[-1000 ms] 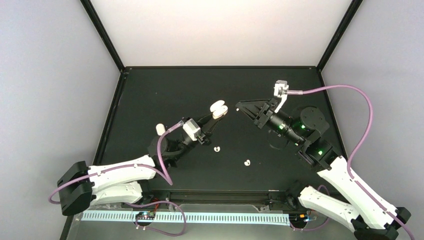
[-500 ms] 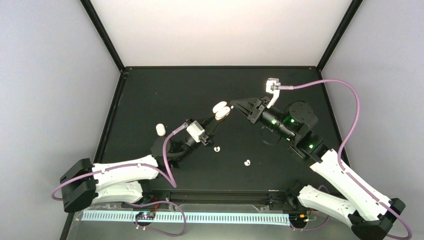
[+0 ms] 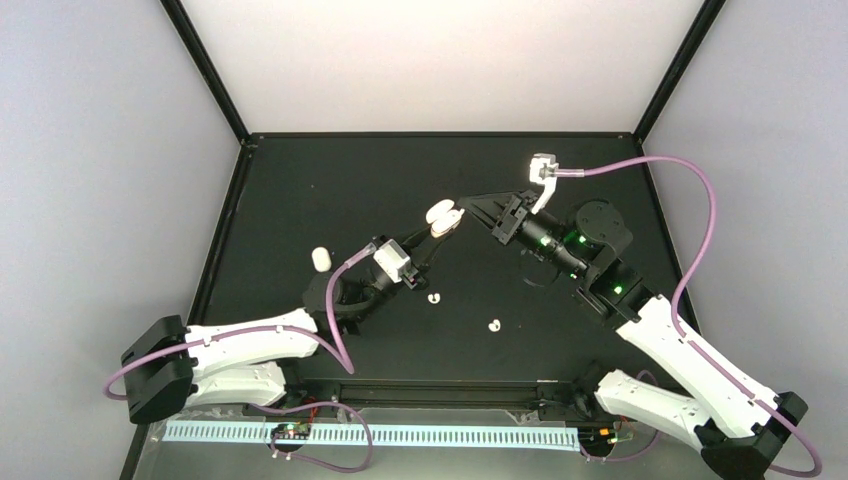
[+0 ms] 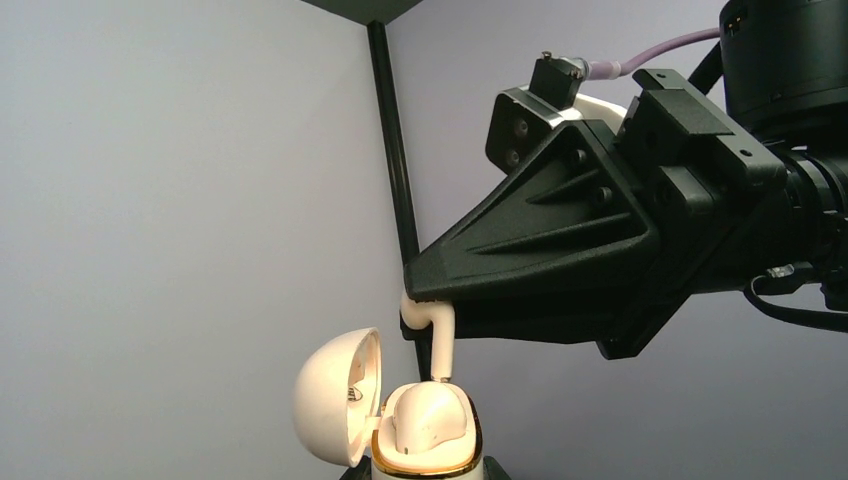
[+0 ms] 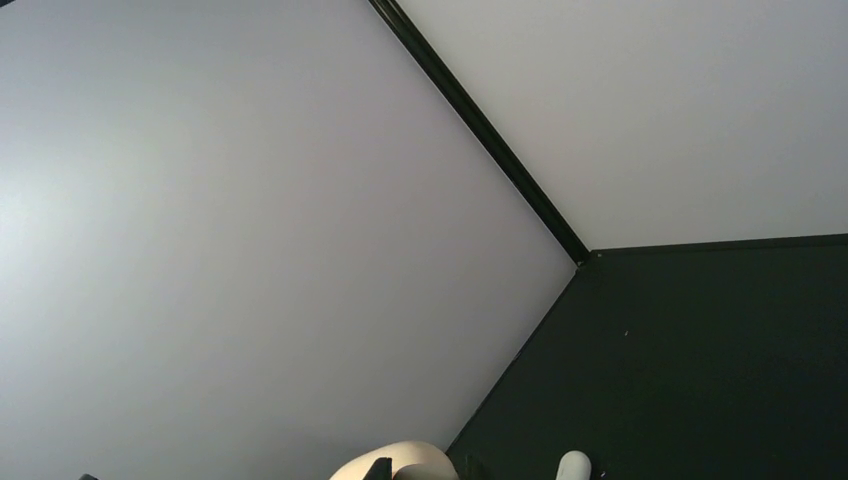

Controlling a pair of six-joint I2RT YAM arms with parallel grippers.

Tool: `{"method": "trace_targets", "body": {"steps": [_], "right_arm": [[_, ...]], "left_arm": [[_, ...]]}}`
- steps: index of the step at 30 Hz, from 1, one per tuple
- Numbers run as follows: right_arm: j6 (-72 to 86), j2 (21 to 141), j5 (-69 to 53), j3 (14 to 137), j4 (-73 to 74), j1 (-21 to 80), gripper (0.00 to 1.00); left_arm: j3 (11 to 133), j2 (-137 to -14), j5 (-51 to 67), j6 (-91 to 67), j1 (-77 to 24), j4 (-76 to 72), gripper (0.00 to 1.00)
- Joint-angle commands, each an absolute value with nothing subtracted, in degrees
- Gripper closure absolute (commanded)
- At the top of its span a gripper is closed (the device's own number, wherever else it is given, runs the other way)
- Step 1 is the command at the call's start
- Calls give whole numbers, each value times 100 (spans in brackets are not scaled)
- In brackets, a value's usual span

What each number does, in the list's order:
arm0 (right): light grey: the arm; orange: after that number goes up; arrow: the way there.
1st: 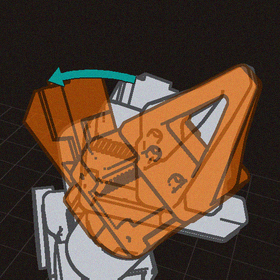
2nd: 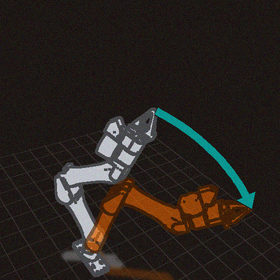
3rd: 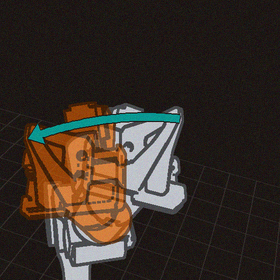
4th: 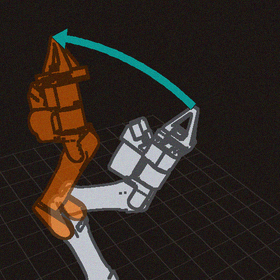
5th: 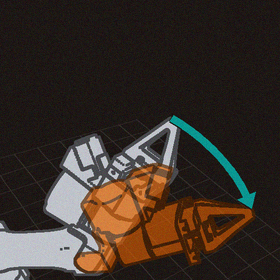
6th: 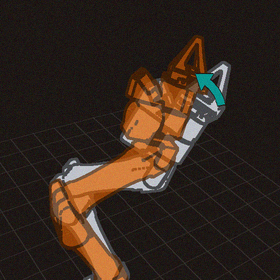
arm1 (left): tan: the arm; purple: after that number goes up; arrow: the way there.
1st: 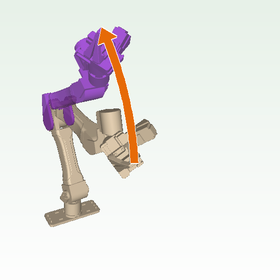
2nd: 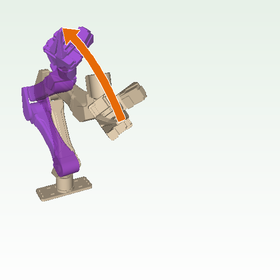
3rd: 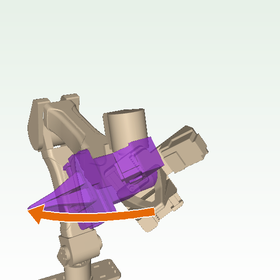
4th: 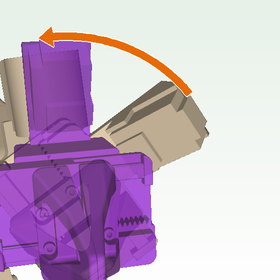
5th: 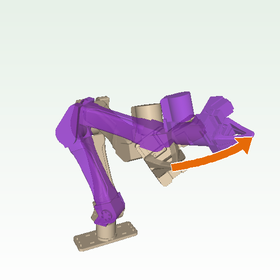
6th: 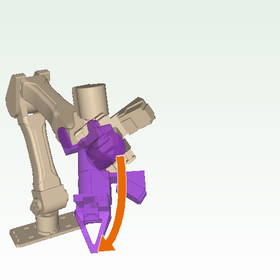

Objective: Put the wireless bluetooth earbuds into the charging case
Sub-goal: Place the earbud in the charging case.

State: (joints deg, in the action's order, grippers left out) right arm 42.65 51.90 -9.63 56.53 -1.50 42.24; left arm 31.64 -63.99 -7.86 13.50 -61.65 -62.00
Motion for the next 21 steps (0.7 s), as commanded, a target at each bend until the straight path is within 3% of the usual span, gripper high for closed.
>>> {"method": "trace_targets", "body": {"steps": [1, 21], "right_arm": [[4349, 5235, -1095, 5774, -325, 4226, 87], [4359, 5247, -1116, 5679, -416, 4225, 87]], "left_arm": [[3426, -6451, -857, 1389, -6216, -6409, 98], [3507, -6495, -937, 1371, -6223, -6300, 98]]}}
